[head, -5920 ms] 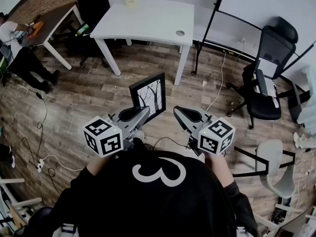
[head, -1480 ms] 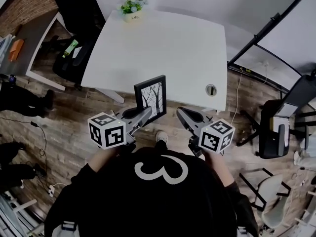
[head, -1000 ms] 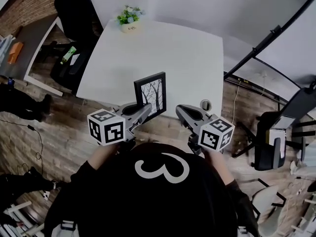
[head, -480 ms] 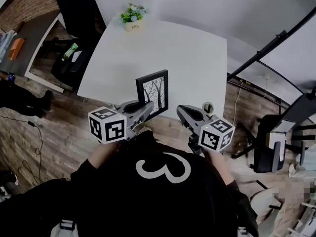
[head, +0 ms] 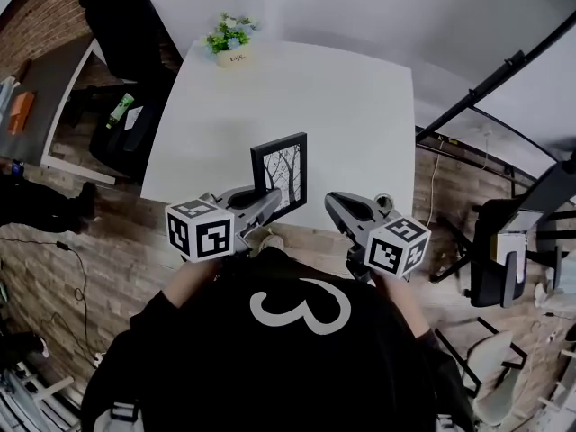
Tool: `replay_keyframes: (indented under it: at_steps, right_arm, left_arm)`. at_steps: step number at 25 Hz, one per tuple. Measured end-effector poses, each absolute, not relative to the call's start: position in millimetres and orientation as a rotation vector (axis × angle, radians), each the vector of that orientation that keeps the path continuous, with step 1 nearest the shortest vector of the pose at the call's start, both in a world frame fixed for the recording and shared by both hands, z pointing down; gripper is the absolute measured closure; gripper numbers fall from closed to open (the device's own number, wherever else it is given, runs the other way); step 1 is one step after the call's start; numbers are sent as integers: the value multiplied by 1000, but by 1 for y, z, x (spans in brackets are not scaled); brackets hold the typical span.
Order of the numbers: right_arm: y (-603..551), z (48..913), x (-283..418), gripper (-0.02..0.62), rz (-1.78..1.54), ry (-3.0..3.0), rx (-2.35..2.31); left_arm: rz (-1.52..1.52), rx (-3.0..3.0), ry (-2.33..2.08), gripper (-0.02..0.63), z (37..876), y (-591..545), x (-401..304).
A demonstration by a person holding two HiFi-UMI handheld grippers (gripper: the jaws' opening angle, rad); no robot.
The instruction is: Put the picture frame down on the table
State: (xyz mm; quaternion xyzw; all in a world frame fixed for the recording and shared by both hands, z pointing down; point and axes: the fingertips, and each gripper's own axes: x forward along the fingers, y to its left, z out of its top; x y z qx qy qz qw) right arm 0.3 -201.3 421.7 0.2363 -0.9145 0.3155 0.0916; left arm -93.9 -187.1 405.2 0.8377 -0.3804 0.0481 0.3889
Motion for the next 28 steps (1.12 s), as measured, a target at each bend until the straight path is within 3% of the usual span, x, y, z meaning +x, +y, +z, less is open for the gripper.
replay_keyframes:
  at_steps: [28]
  right_arm:
    - [-256, 455, -17, 571, 1099, -2614, 926]
  left_arm:
    - [280, 2042, -748, 557, 464, -263, -118]
